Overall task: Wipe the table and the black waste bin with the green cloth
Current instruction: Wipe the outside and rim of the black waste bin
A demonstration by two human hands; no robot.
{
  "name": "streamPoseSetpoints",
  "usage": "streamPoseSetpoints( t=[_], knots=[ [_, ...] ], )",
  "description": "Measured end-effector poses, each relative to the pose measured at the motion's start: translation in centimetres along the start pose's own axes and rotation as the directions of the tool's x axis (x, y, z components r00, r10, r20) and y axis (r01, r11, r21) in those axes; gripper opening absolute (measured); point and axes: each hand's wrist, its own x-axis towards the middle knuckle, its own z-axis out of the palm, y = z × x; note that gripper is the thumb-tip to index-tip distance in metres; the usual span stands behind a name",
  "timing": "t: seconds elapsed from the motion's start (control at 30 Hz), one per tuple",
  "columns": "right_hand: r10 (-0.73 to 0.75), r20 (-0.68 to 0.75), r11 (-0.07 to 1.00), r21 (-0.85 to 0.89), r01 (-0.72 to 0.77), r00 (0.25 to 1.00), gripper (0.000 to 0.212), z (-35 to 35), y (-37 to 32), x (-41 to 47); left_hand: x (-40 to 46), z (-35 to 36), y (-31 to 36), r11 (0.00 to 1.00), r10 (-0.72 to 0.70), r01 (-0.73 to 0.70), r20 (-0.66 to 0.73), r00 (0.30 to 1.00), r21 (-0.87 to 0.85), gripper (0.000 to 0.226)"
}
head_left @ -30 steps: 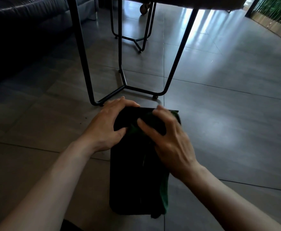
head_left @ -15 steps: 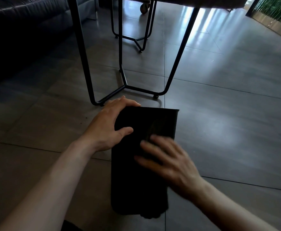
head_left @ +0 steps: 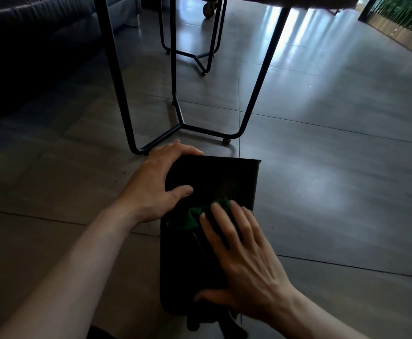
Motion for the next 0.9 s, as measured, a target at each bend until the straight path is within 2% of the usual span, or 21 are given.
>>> streamPoseSetpoints(
  t=[0.07,0.13,0.17,0.2,0.3,0.33,0.43,0.5,0.6,0.67,0.73,0.8,0.9],
  knots=[
    [-0.077,0.114,0.995,-0.062,0.084,0.99,0.15,-0.3,0.5,-0.8,0.1,0.0,0.1,1.0,0.002,-0.002,0.004,1.0,-0.006,0.065],
    [-0.094,0.222,0.988,-0.101,0.118,0.97,0.154,-0.9,0.9,-0.6,0.1,0.0,0.3,1.0,0.001,-0.001,0.002,1.0,-0.018,0.065],
    [-0.097,0.237,0.985,-0.114,0.126,0.967,0.145,-1.1,1.0,-0.6,0.1,0.0,0.4,1.0,-0.002,0.002,0.002,1.0,-0.025,0.064],
    [-0.108,0.214,0.983,-0.125,0.137,0.971,0.127,-1.3,1.0,-0.5,0.0,0.0,0.3,0.999,-0.004,0.004,0.001,1.0,-0.032,0.064],
    [-0.184,0.031,0.975,-0.124,0.187,0.982,0.058,-1.1,1.1,-0.8,0.0,-0.1,0.5,0.999,-0.014,0.013,-0.008,1.0,-0.035,0.064],
    [-0.2,-0.029,0.975,-0.101,0.196,0.979,0.046,-1.1,1.4,-0.9,-0.1,-0.1,0.5,0.999,-0.02,0.02,-0.012,1.0,-0.032,0.065],
    [-0.173,-0.174,0.985,-0.055,0.165,0.969,0.036,-1.6,2.3,0.4,-0.1,0.0,0.8,0.999,-0.023,0.023,-0.017,1.0,-0.029,0.065],
    [-0.02,-0.266,0.999,0.026,0.028,0.964,0.04,-2.3,3.2,2.6,0.0,0.1,0.9,1.0,-0.005,0.005,-0.005,1.0,-0.026,0.064],
    [0.252,-0.375,0.964,0.178,-0.198,0.892,0.051,-3.5,4.6,6.5,0.0,0.1,0.7,1.0,0.017,-0.017,-0.006,1.0,0.0,0.061],
    [0.317,-0.418,0.947,0.195,-0.257,0.851,0.053,-3.5,4.5,7.9,-0.1,0.0,0.5,1.0,-0.003,0.003,-0.015,1.0,0.016,0.065],
    [0.269,-0.424,0.962,0.16,-0.221,0.865,0.054,-2.1,3.2,7.3,-0.1,-0.1,0.4,1.0,-0.013,0.013,-0.01,1.0,0.008,0.064],
    [0.144,-0.407,0.989,0.086,-0.119,0.902,0.055,-0.1,1.8,5.4,-0.1,-0.1,0.4,1.0,-0.003,0.003,0.004,1.0,-0.017,0.066],
    [-0.026,-0.304,1.0,-0.017,0.022,0.952,0.073,2.8,0.3,1.5,0.0,0.0,0.6,0.999,-0.012,0.012,0.001,1.0,-0.031,0.069]
  ],
)
